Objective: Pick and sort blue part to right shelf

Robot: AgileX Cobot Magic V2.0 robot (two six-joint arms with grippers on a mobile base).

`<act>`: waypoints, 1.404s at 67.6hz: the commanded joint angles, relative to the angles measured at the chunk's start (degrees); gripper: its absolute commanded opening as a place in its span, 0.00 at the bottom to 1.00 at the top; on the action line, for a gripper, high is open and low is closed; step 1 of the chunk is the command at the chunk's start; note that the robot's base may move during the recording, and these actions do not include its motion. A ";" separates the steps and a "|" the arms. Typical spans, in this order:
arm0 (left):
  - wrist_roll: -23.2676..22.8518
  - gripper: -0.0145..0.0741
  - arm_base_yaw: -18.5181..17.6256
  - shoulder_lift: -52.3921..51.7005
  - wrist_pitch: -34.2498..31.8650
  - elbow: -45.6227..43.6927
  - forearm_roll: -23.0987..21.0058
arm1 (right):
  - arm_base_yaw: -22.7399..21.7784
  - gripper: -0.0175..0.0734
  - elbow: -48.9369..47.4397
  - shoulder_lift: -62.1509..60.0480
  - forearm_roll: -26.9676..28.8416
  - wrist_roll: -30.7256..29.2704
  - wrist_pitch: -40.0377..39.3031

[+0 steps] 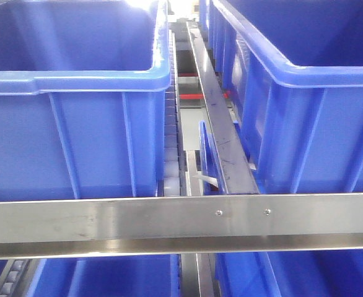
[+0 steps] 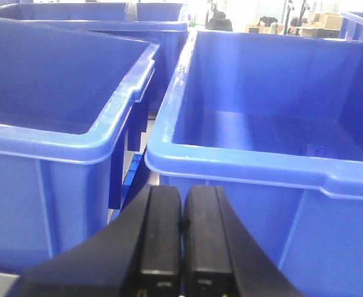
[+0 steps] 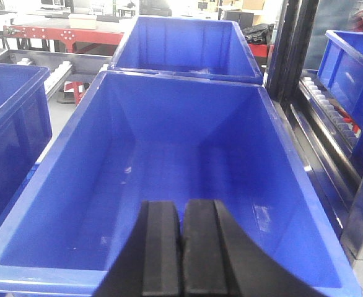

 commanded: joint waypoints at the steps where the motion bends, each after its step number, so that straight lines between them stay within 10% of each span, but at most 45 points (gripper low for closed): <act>1: 0.01 0.31 0.22 -1.40 -5.38 1.44 -0.58 | -0.05 0.23 -1.50 0.65 -0.19 -0.26 -5.18; 38: 0.01 0.31 0.22 -1.40 -5.38 1.44 -0.58 | -0.05 0.23 -0.63 0.65 -0.19 -0.26 -5.37; 62: 0.01 0.31 0.22 -1.40 -5.38 1.44 -0.58 | -0.10 0.23 21.25 -7.40 -0.19 -0.26 -23.35; 95: 0.01 0.31 0.22 -1.18 -5.38 1.44 -0.58 | -0.10 0.23 33.83 -19.34 -0.14 -0.15 -24.90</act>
